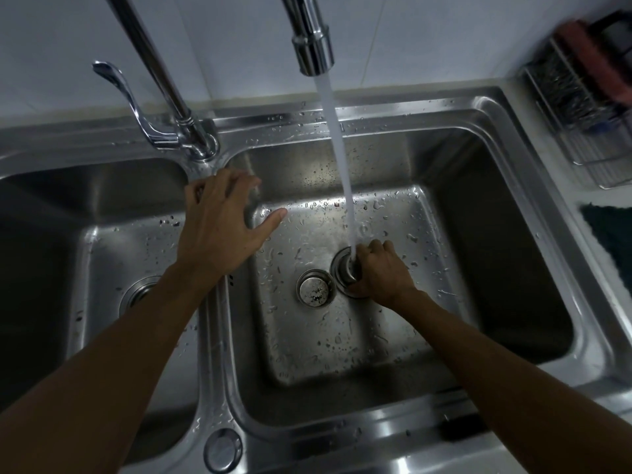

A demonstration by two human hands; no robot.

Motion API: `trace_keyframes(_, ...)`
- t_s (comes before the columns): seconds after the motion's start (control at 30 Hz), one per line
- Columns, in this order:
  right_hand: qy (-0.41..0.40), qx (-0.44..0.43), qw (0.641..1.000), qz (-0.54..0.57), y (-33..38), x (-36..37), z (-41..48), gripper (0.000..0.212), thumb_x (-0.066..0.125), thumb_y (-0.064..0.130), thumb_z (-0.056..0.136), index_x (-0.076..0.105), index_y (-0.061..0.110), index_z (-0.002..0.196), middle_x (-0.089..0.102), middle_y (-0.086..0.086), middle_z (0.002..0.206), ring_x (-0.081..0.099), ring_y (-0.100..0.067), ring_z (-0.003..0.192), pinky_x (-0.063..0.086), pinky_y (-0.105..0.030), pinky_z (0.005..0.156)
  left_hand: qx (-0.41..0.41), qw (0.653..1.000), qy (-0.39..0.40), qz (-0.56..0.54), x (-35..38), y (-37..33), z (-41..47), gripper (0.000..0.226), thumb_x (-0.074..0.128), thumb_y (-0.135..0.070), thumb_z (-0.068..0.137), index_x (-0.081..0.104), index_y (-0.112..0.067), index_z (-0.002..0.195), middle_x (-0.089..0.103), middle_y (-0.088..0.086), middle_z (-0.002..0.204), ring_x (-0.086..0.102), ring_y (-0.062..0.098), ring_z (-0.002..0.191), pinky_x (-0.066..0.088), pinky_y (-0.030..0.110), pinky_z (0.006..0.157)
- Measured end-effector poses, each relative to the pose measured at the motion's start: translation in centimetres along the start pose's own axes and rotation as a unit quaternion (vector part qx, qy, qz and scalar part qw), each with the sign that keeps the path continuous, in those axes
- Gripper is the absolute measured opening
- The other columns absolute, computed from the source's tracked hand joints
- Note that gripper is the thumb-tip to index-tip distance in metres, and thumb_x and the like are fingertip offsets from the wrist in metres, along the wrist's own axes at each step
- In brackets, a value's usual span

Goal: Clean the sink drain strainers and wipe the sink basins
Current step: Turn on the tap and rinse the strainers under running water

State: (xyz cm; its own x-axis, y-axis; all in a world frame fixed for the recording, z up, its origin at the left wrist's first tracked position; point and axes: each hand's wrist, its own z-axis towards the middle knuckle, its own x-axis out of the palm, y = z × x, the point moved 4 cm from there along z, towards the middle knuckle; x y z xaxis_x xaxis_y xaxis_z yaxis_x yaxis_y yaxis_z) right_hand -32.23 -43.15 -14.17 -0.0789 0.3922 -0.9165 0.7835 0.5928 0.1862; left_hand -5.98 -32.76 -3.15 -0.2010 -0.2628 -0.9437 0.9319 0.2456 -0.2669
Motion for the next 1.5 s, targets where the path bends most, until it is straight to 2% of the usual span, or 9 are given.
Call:
trace_keyframes(0.2, -0.007, 0.001, 1.000, 0.023, -0.3, -0.2, -0.3, 0.079, 0.081, 0.045, 0.075, 0.045, 0.013, 0.138, 0.052, -0.016, 0.127, 0.050, -0.034, 0.114, 0.054, -0.043, 0.089, -0.002, 1.000, -0.003, -0.002, 0.0, 0.1, 0.0, 0.069, 0.051, -0.076, 0.088, 0.056, -0.022, 0.130, 0.054, 0.007, 0.134, 0.052, 0.029, 0.125, 0.032, 0.049, 0.112)
trace_keyframes(0.37, 0.006, 0.035, 0.981, 0.190, -1.0, -0.8, -1.2, 0.080, 0.093, 0.028, 0.064, 0.039, 0.010, 0.121, 0.055, -0.013, 0.119, 0.062, -0.026, 0.097, 0.054, -0.028, 0.070, -0.001, 1.000, 0.001, 0.002, 0.0, 0.1, 0.0, 0.069, 0.051, -0.077, 0.088, 0.056, -0.022, 0.130, 0.054, 0.007, 0.135, 0.052, 0.029, 0.126, 0.032, 0.050, 0.112)
trace_keyframes(0.47, 0.033, -0.025, 0.965, 0.257, -0.9, -1.9, -2.1, 0.096, 0.094, 0.023, 0.064, 0.039, 0.011, 0.141, 0.062, -0.009, 0.133, 0.064, -0.025, 0.116, 0.056, -0.041, 0.098, -0.003, 1.000, 0.003, 0.000, -0.1, 0.0, 0.0, 0.070, 0.051, -0.076, 0.087, 0.056, -0.022, 0.131, 0.054, 0.008, 0.135, 0.052, 0.029, 0.126, 0.032, 0.050, 0.113)
trace_keyframes(0.53, 0.039, -0.051, 0.969, 0.239, -1.0, -2.2, -2.5, 0.085, 0.094, 0.026, 0.063, 0.051, 0.014, 0.135, 0.066, -0.004, 0.129, 0.065, -0.021, 0.116, 0.053, -0.044, 0.102, -0.002, 1.000, 0.001, -0.002, -0.1, 0.0, 0.0, 0.070, 0.051, -0.076, 0.088, 0.057, -0.021, 0.131, 0.055, 0.008, 0.135, 0.052, 0.029, 0.126, 0.032, 0.051, 0.113)
trace_keyframes(0.83, 0.162, -0.110, 0.969, 0.153, -0.7, 1.4, -5.2, 0.099, 0.096, 0.028, 0.060, 0.032, 0.018, 0.136, 0.044, -0.006, 0.141, 0.053, -0.017, 0.120, 0.043, -0.010, 0.087, 0.003, 1.000, -0.002, -0.005, -0.1, 0.0, -0.1, 0.070, 0.052, -0.075, 0.088, 0.057, -0.020, 0.131, 0.054, 0.008, 0.134, 0.051, 0.028, 0.126, 0.031, 0.051, 0.112)
trace_keyframes(0.93, 0.160, -0.136, 0.974, 0.090, 0.0, 0.9, -4.9, 0.115, 0.095, 0.055, 0.051, 0.032, 0.020, 0.141, 0.041, -0.003, 0.144, 0.047, -0.019, 0.125, 0.051, -0.034, 0.100, 0.004, 1.000, -0.002, -0.005, 0.0, 0.0, -0.1, 0.070, 0.052, -0.075, 0.088, 0.057, -0.020, 0.131, 0.054, 0.007, 0.133, 0.052, 0.028, 0.126, 0.032, 0.051, 0.112)
trace_keyframes(1.03, 0.043, -0.109, 0.990, 0.077, 1.4, -0.4, -4.1, 0.105, 0.081, 0.077, 0.053, 0.038, 0.025, 0.133, 0.049, 0.001, 0.137, 0.049, -0.020, 0.121, 0.055, -0.041, 0.092, 0.001, 1.000, 0.000, -0.001, 0.0, 0.1, -0.1, 0.070, 0.051, -0.076, 0.088, 0.057, -0.021, 0.131, 0.054, 0.007, 0.133, 0.052, 0.029, 0.126, 0.033, 0.051, 0.112)
trace_keyframes(1.23, 0.017, -0.124, 0.992, 0.009, 7.0, 2.0, -2.4, 0.103, 0.076, 0.068, 0.071, 0.030, 0.022, 0.151, 0.050, -0.009, 0.146, 0.050, -0.033, 0.131, 0.046, -0.049, 0.105, -0.009, 1.000, 0.010, 0.002, 0.0, 0.0, -0.1, 0.073, 0.049, -0.078, 0.087, 0.056, -0.022, 0.133, 0.053, 0.006, 0.137, 0.050, 0.028, 0.129, 0.031, 0.048, 0.113)
trace_keyframes(1.5, -0.022, 0.085, 0.991, 0.103, 0.7, 0.5, -1.1, 0.081, 0.079, 0.055, 0.077, 0.044, 0.015, 0.137, 0.057, -0.009, 0.133, 0.058, -0.030, 0.119, 0.056, -0.050, 0.092, -0.008, 1.000, 0.008, -0.007, -0.1, 0.0, -0.1, 0.074, 0.052, -0.076, 0.086, 0.059, -0.019, 0.132, 0.053, 0.010, 0.137, 0.051, 0.031, 0.129, 0.031, 0.048, 0.113)
